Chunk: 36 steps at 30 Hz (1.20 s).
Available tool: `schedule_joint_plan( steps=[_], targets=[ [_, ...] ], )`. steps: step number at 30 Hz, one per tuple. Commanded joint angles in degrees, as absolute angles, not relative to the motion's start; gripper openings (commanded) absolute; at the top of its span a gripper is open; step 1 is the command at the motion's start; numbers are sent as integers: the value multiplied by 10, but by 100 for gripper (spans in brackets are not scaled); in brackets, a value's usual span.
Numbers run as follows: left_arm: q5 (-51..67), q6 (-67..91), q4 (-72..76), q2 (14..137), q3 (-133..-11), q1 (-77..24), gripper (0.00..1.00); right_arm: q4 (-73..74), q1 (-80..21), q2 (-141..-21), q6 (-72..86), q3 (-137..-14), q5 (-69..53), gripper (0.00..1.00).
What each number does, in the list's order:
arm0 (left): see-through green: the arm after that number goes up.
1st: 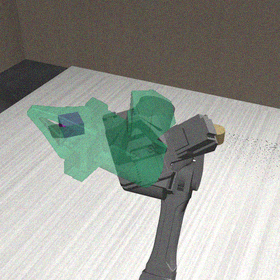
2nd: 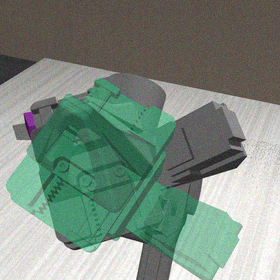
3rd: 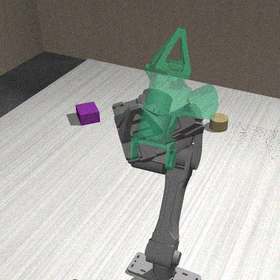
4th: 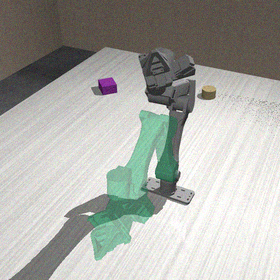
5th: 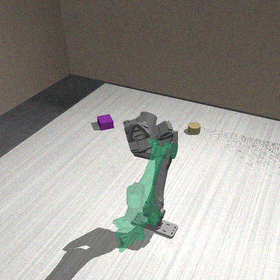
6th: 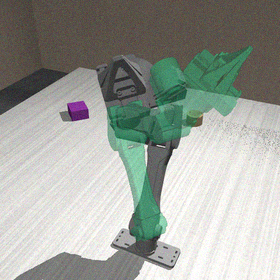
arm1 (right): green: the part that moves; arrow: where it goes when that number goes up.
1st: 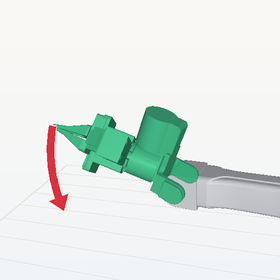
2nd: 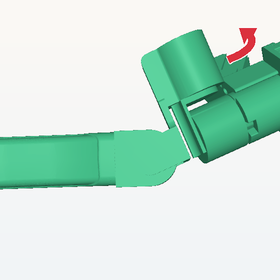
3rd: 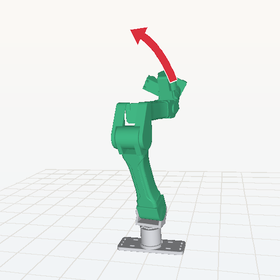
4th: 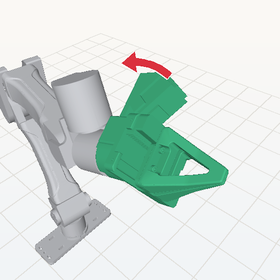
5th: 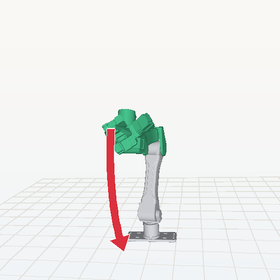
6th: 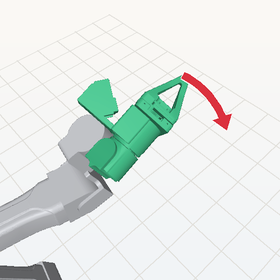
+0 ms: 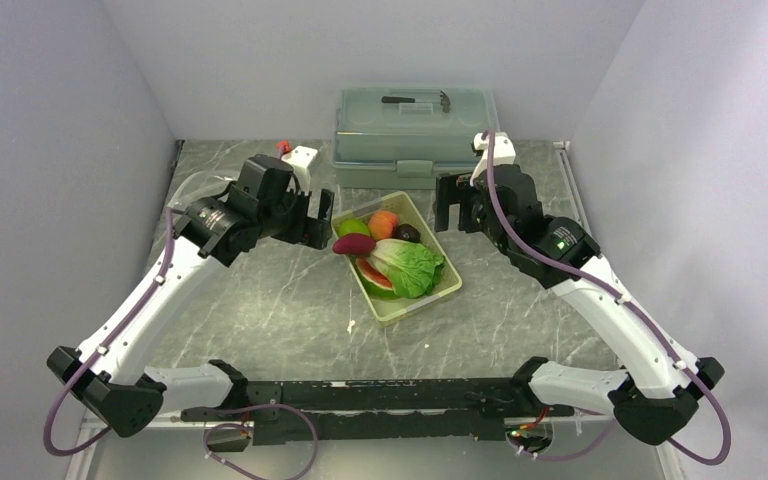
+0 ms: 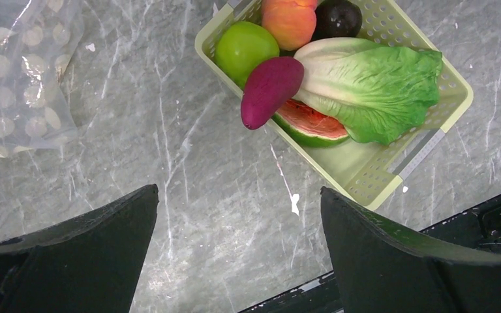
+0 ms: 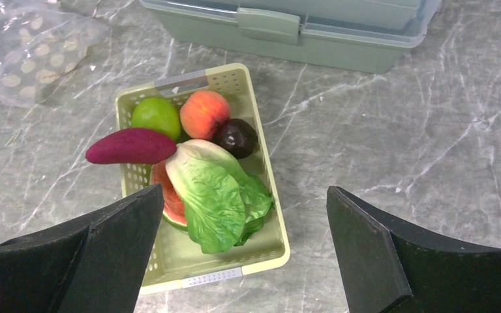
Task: Place the food in the zip-top bag and seal the zipper
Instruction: Move the bin to the center of the board.
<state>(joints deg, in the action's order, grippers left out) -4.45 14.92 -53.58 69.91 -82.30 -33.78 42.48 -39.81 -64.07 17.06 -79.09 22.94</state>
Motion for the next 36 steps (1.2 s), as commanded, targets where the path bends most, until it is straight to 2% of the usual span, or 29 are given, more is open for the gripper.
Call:
schedule_joint_plan(
  steps=[1,21,36],
  targets=[
    [-64,157,-545,686,-841,-340,99,416,-399,-623,163,-777,192,100],
    [-133,153,-524,609,-798,-340,99,408,-407,-654,142,-764,59,98],
    [-157,163,-536,576,-776,-340,99,429,-478,-760,168,-787,65,94]
  ],
)
